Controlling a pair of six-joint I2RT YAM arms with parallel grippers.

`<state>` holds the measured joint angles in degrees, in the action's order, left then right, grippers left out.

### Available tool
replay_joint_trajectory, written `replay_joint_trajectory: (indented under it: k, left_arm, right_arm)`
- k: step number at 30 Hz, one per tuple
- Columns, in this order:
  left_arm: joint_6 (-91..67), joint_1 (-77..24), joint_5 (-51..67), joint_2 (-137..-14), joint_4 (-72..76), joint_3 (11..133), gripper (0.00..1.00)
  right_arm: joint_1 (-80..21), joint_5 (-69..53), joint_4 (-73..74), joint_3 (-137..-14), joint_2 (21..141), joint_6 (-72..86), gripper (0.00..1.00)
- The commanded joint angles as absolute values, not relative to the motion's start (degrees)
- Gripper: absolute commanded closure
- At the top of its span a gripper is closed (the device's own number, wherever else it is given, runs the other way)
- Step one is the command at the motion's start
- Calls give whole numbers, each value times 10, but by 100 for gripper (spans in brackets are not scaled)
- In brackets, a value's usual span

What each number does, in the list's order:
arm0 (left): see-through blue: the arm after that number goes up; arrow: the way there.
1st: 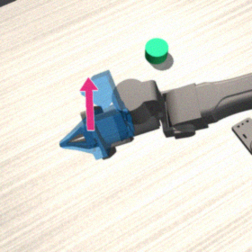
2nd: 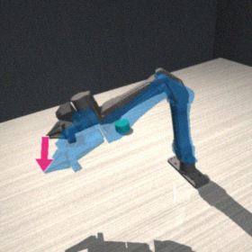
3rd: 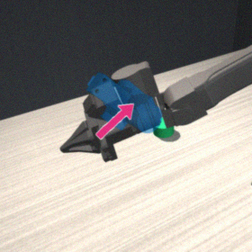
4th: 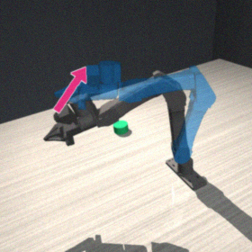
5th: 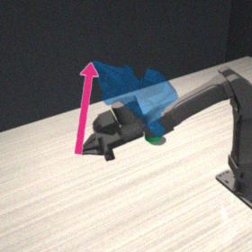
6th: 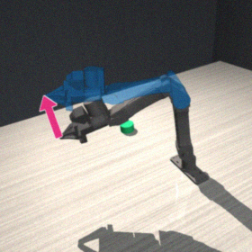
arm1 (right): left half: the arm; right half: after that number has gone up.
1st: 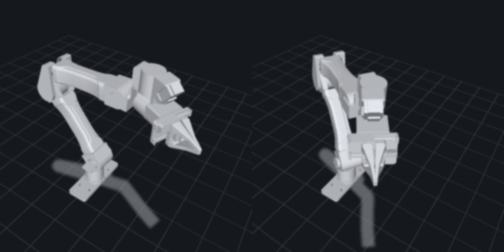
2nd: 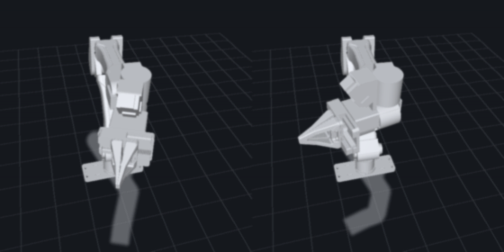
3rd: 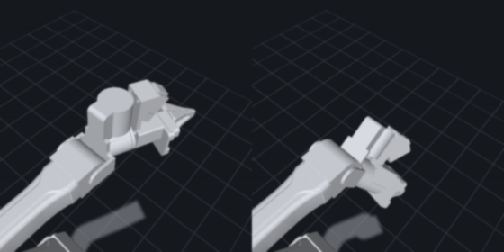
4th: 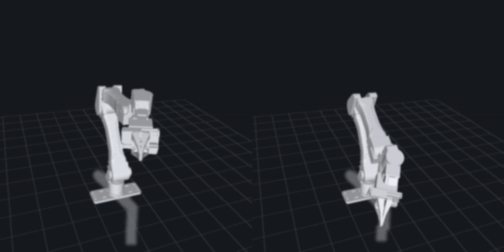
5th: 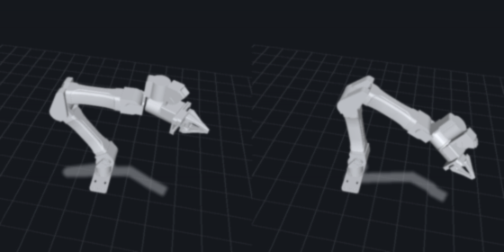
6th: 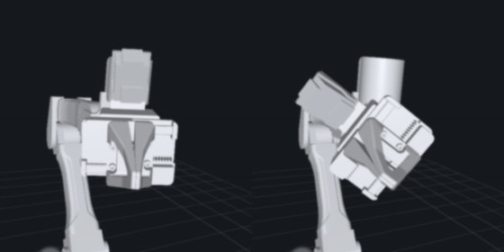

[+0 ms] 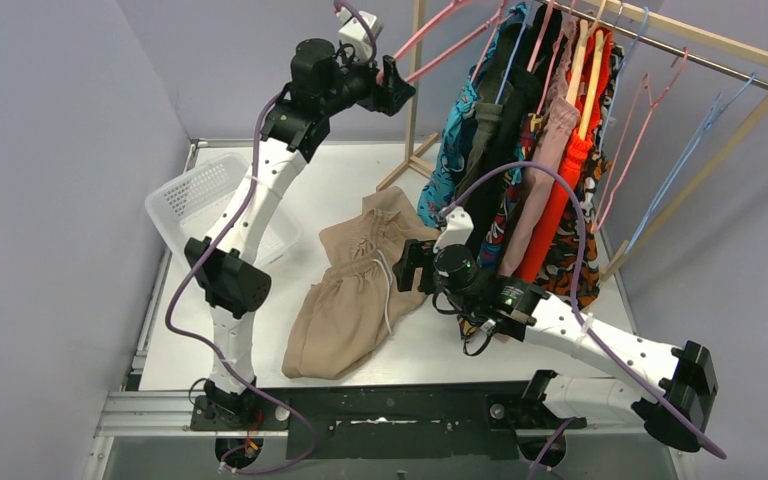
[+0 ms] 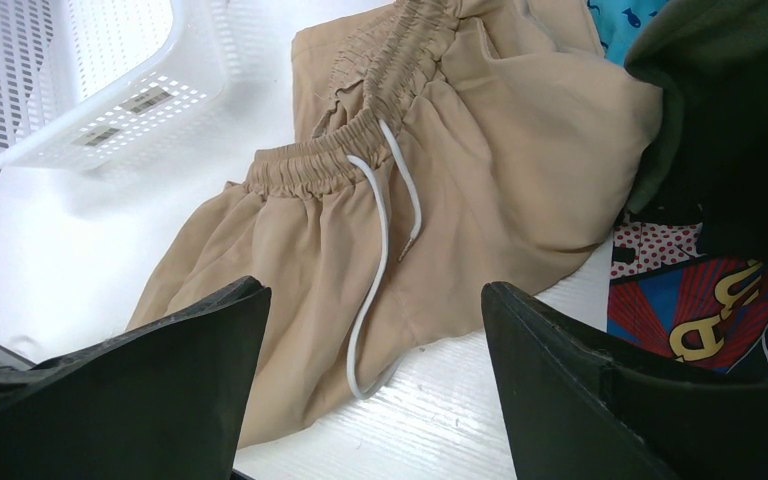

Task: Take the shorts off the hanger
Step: Place the hanger on the clothes rod, then pick up the shorts at the center of the board.

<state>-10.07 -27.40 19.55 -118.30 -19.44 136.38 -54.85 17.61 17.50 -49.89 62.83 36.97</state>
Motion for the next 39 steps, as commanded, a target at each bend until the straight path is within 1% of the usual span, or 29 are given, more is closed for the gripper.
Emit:
replay_joint_trajectory:
  k: [1,3,6,8,11,13,15,19,21,24,28,32,36,39]
  left_arm:
    - [-102,-255,193,-1143,-255,1377,29]
    - [-98,-250,194,-1124,-279,1354,25]
    - [-88,-249,189,-1077,-297,1281,23]
    - [-89,-247,169,-1028,-280,1205,22]
    - [-112,-238,161,-939,-212,1058,21]
    - [-129,-228,165,-877,-159,964,21]
    - [-137,-217,183,-833,-141,899,21]
    - [-138,-208,215,-772,-157,778,21]
    - [-167,-208,232,-755,-140,687,20]
    - [-212,-215,263,-744,-89,589,20]
    - [-234,-240,273,-753,-41,542,20]
    - [-212,-270,211,-786,-50,542,20]
    - [-187,-277,188,-824,-40,543,20]
    - [-152,-288,141,-859,-50,568,19]
  right_arm:
    - [-554,198,148,-491,595,381,20]
    - [-554,197,142,-485,585,381,20]
    - [-554,197,134,-475,576,383,20]
    - [-554,198,133,-472,573,383,20]
    - [-554,199,132,-469,576,380,20]
    - [-554,200,132,-471,578,376,20]
    - [-554,202,132,-472,579,375,20]
    - [-554,206,132,-469,578,372,19]
    - [-554,206,125,-463,576,372,19]
    - [-554,205,116,-458,577,371,19]
    - [-555,201,121,-459,580,374,19]
    - [-554,205,126,-459,581,381,19]
    - [-555,212,134,-459,576,389,19]
    - [-555,215,132,-456,577,391,19]
